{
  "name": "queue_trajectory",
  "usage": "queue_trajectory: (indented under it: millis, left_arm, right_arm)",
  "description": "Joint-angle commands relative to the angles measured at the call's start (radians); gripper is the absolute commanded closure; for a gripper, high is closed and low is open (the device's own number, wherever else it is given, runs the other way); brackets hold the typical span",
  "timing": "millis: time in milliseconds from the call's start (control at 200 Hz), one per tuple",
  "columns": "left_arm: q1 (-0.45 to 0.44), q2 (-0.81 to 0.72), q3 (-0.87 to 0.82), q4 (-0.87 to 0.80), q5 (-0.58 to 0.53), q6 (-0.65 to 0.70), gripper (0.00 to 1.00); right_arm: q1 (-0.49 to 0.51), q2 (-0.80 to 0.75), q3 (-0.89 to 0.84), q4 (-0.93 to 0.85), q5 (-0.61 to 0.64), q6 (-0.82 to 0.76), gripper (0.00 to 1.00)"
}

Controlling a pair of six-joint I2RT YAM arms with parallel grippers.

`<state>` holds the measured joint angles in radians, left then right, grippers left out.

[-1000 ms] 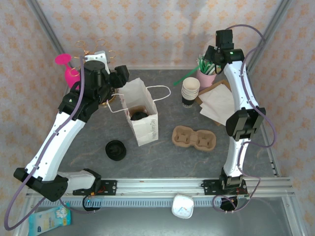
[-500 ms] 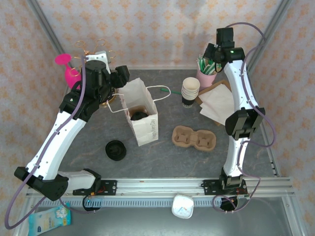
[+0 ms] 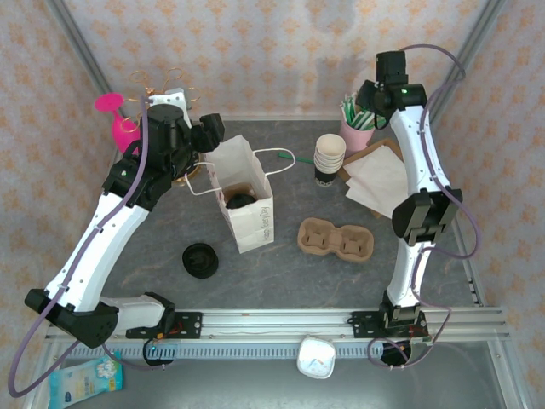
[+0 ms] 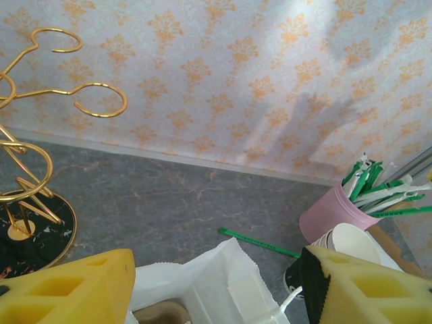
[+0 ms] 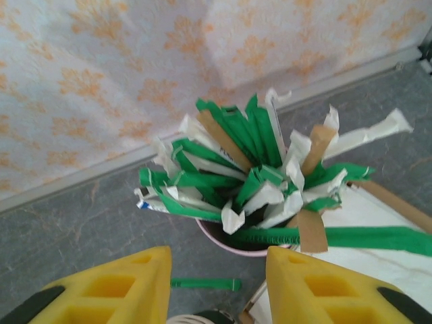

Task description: Pack the takeout coffee

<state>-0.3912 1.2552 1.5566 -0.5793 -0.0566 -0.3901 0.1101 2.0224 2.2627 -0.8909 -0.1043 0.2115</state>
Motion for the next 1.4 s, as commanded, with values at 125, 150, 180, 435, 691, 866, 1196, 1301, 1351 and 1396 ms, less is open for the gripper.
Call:
queue_trajectory:
  millis: [125, 150, 180, 435, 691, 866, 1196, 1301, 1351, 1396]
  left_arm:
    - [-0.005, 0.004, -0.003, 0.007, -0.001, 0.027, 0.32]
    - [-0.005, 0.003, -0.005, 0.005, -0.009, 0.026, 0.32]
    - [-0.005, 0.001, -0.007, 0.005, -0.015, 0.025, 0.32]
    - [0.000, -0.017, -0.033, 0.010, -0.047, 0.012, 0.32]
    - [0.005, -0.040, -0.064, 0.008, -0.044, -0.005, 0.32]
    - [0.005, -0.034, -0.063, 0.017, -0.016, -0.008, 0.32]
    - [0.006, -0.005, -0.050, 0.037, 0.042, 0.009, 0.33]
    - [0.006, -0.005, -0.050, 0.036, 0.044, 0.008, 0.33]
    - [0.005, -0.008, -0.053, 0.038, 0.044, 0.008, 0.33]
    - [0.006, -0.007, -0.054, 0.037, 0.044, 0.008, 0.33]
  right_arm:
    - [0.094, 0.004, -0.064, 0.013, -0.020, -0.005, 0.56]
    - [0.108, 0.001, -0.073, 0.020, -0.031, -0.024, 0.55]
    - [0.120, -0.005, -0.095, 0.039, -0.068, -0.052, 0.55]
    - [0.233, 0.048, -0.091, 0.073, -0.108, -0.170, 0.51]
    - [0.235, 0.102, 0.005, -0.005, -0.043, -0.136, 0.48]
    - [0.154, 0.044, 0.045, -0.052, 0.039, -0.037, 0.42]
    - [0.027, -0.040, -0.099, 0.019, -0.006, 0.046, 0.43]
    - [0.021, 0.012, -0.017, -0.006, -0.007, 0.040, 0.48]
    - [0.012, 0.038, 0.010, -0.014, -0.019, 0.048, 0.52]
    - [0.004, 0.059, 0.029, -0.021, -0.037, 0.059, 0.53]
